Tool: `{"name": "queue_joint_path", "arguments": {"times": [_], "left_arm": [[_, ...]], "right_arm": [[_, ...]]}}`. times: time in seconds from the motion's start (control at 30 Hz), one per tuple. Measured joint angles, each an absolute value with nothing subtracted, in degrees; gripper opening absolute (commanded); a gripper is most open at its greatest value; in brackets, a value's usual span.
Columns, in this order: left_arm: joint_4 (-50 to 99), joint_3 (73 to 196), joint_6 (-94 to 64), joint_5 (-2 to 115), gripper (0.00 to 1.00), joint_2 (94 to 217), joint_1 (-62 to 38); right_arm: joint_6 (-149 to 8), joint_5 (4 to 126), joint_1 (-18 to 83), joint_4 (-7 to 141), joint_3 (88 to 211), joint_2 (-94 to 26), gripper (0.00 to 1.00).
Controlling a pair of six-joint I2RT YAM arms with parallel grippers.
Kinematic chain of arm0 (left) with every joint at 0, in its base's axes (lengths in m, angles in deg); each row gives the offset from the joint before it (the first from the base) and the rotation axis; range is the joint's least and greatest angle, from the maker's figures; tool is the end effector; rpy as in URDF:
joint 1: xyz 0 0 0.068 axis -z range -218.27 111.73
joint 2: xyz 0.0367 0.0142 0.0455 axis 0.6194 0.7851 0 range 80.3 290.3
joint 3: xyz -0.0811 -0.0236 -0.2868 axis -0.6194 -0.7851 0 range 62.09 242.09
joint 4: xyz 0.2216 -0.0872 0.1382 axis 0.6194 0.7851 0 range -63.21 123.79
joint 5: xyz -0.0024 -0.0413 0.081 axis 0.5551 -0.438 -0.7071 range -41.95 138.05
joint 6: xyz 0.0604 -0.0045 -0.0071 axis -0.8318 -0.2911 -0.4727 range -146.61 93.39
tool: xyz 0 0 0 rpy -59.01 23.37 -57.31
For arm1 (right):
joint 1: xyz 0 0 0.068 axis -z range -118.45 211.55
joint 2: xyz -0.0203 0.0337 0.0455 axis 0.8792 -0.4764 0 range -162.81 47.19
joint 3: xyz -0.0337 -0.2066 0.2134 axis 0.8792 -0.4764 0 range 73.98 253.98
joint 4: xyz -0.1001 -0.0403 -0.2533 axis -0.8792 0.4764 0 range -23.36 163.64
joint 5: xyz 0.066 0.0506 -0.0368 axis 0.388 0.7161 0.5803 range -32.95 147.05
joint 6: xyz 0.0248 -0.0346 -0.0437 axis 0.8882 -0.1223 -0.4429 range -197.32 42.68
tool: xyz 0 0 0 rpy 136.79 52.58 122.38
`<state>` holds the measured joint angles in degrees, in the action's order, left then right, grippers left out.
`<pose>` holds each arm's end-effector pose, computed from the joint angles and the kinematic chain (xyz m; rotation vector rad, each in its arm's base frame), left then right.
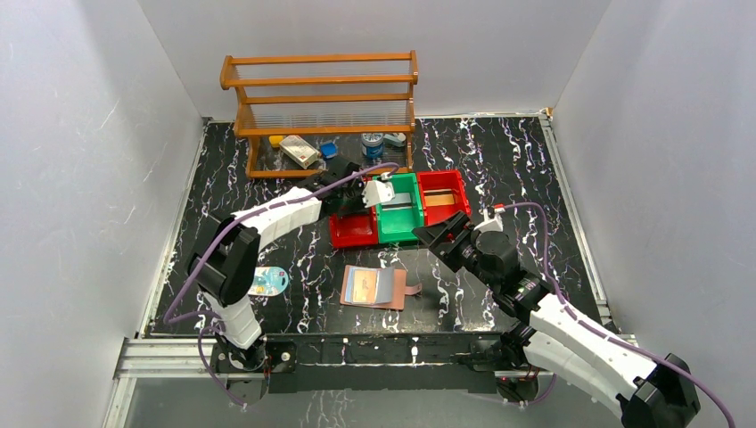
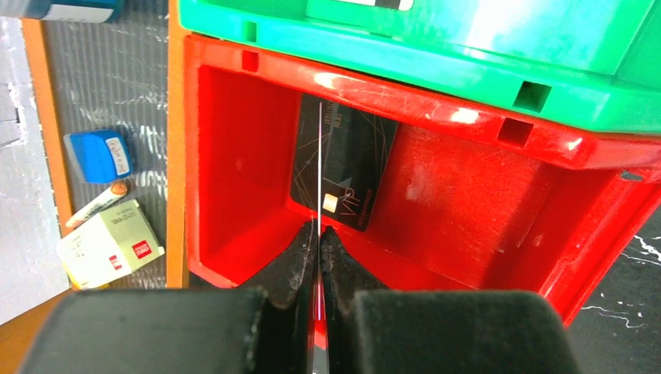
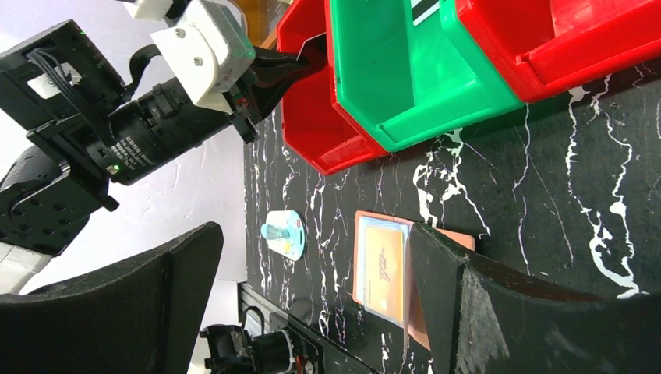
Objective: Take the credit cards out of the card holder
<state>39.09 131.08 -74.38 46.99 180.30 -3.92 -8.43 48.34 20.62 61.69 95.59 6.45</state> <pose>0.3399 -0.2313 0.2356 1.5238 1.7634 0.1389 0.1406 0.1127 0.2457 0.5948 1.9015 1.1803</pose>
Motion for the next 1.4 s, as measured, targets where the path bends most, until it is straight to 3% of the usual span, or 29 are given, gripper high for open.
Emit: {"name": "queue_joint_path", "arguments": {"times": [0.6,0.77,1.4], "left_arm": [[31.5,129.2,-79.0,45.2,0.0,184.2,-4.0],[30.2,128.8,-79.6,45.2,0.04,185.3,-4.0],[30.1,128.2,-77.3,46.0,0.34,186.1,-4.0]], "right_arm": [[-8.1,46.5,20.7,64.7,95.5,10.1,0.98],[-8.0,45.8,20.7,66.5,95.5,11.4,0.98],[-6.8,44.8,20.7,68.2,94.8,12.4,0.98]]}}
